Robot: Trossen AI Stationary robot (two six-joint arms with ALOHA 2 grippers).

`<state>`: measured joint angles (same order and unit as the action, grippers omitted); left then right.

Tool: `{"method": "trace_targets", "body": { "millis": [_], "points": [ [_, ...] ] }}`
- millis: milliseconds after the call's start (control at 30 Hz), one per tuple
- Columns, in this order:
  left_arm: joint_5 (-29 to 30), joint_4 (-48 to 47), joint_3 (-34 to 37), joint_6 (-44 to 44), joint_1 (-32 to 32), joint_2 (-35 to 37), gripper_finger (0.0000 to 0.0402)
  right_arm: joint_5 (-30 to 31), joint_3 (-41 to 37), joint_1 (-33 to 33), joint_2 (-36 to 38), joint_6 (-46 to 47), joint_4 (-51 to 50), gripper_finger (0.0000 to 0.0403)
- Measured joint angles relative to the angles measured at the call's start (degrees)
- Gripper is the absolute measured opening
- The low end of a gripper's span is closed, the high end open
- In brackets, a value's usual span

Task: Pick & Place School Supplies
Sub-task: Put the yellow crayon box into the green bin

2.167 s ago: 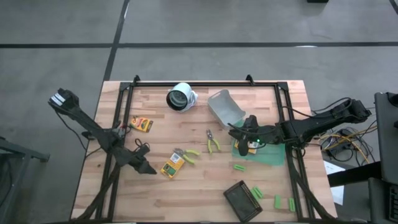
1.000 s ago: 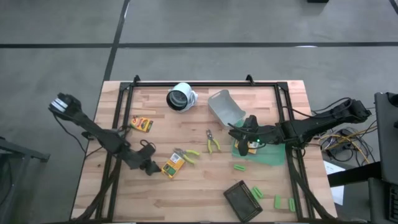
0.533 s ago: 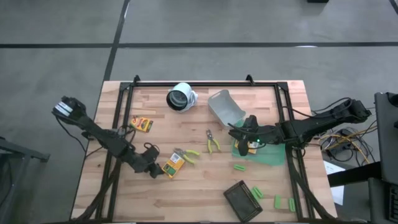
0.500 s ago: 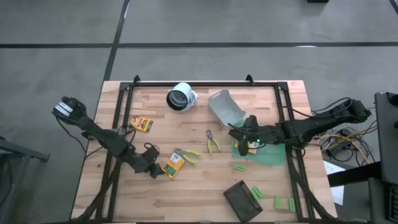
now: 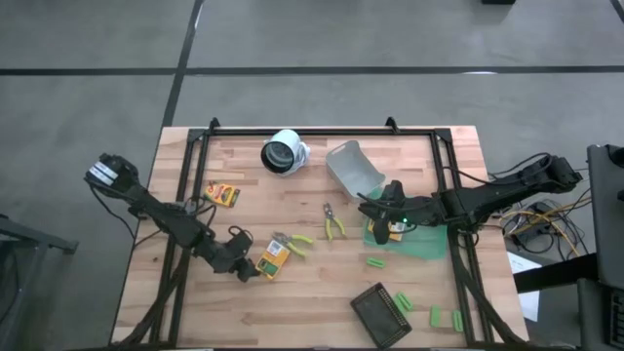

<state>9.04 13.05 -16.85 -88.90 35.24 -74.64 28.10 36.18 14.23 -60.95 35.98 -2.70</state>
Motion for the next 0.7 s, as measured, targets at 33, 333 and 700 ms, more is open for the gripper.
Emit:
{"method": "trace_targets", "body": {
  "millis": [33,333,700],
  "points": [
    [-0.03,0.0,0.01,-0.5,0.0,-0.13,0.0147,0.0,0.0,0.01,0.0,0.0,0.0,0.0057],
    [-1.35,-0.01,0.06,-3.3,-0.03,-0.65,0.0098,0.0,0.0,-0.01,0.0,0.0,0.0,0.0057],
    [-1.88,-0.19,0.15,-3.82,-0.13,-0.71,0.004,0.0,0.0,0.01,0.0,0.0,0.0,0.0057]
  ]
}}
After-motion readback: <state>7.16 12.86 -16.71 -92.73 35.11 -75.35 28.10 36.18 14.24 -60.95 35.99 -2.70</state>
